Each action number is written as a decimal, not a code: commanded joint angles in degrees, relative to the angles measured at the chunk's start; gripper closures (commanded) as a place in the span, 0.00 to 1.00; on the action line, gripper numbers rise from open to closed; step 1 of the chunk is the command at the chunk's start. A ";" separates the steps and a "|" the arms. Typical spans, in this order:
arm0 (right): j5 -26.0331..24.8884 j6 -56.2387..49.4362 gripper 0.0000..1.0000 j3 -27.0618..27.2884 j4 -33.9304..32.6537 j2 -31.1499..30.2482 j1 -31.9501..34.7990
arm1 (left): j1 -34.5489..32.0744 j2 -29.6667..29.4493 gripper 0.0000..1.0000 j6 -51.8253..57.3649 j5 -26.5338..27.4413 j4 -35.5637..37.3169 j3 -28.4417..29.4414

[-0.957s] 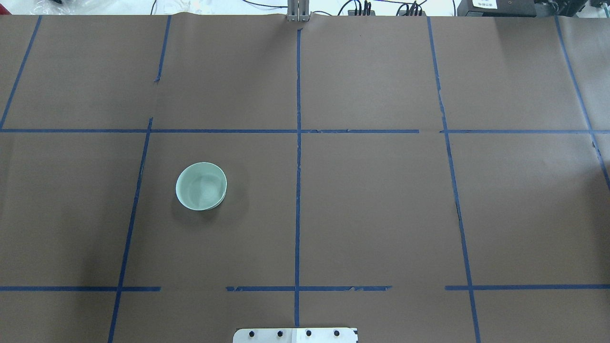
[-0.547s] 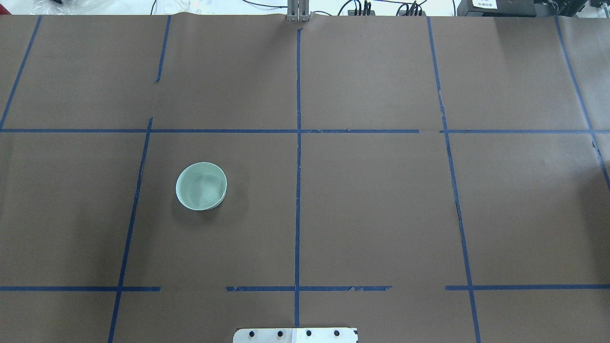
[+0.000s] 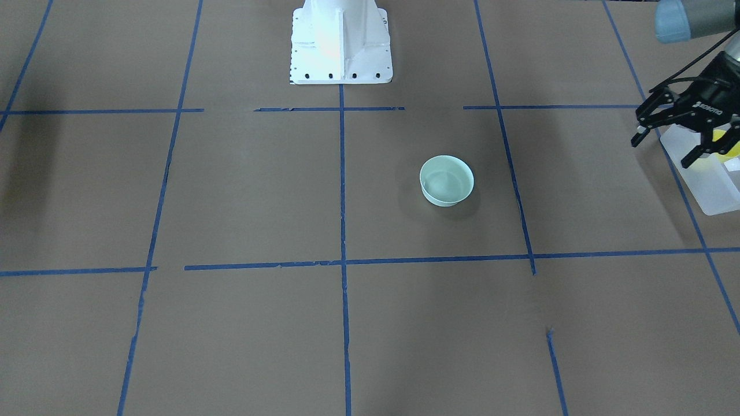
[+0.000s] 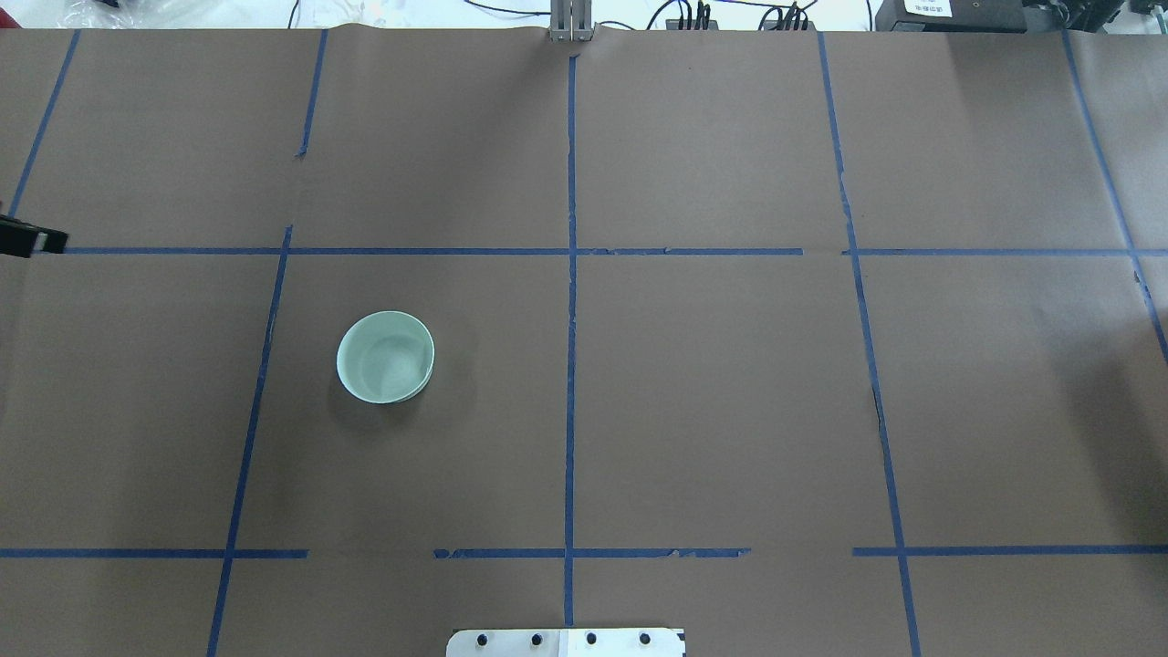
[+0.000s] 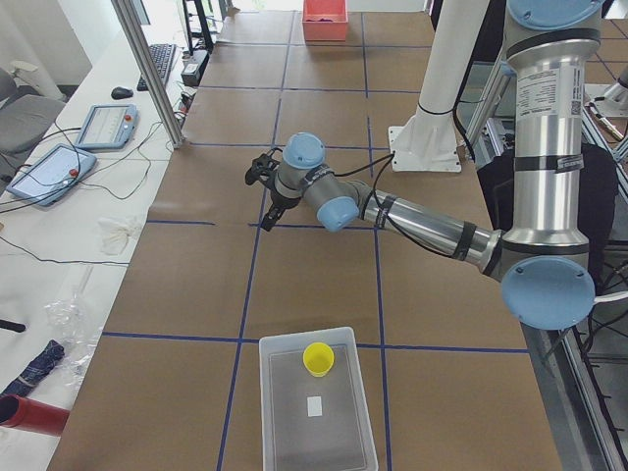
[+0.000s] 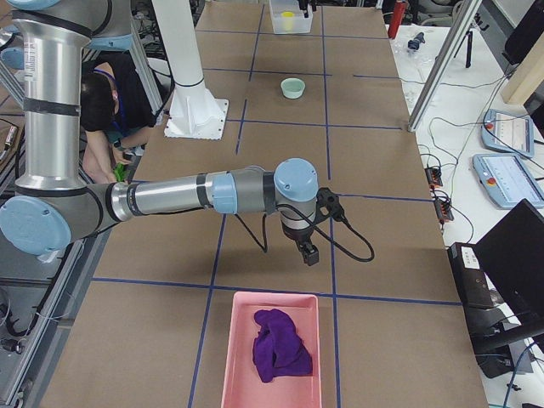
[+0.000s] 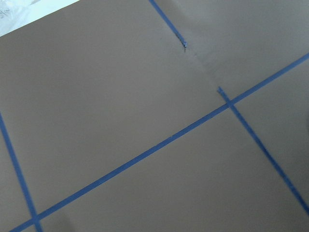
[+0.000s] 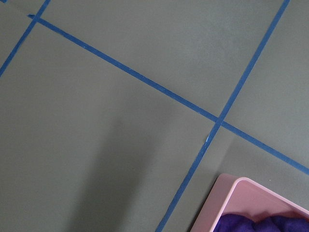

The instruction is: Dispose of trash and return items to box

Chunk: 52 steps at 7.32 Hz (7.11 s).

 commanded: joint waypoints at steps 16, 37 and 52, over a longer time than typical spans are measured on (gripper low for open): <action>0.43 -0.11 0.00 0.15 2.07 -1.15 -0.53 | 31.51 -13.73 1.00 -33.00 24.45 0.55 6.64; 0.52 0.07 0.00 0.41 4.79 -2.11 -0.53 | -36.09 12.46 1.00 77.97 -4.29 -4.97 35.44; -0.27 22.82 0.04 0.68 4.88 -2.38 -1.15 | -20.19 8.86 0.00 23.92 -5.42 1.47 13.92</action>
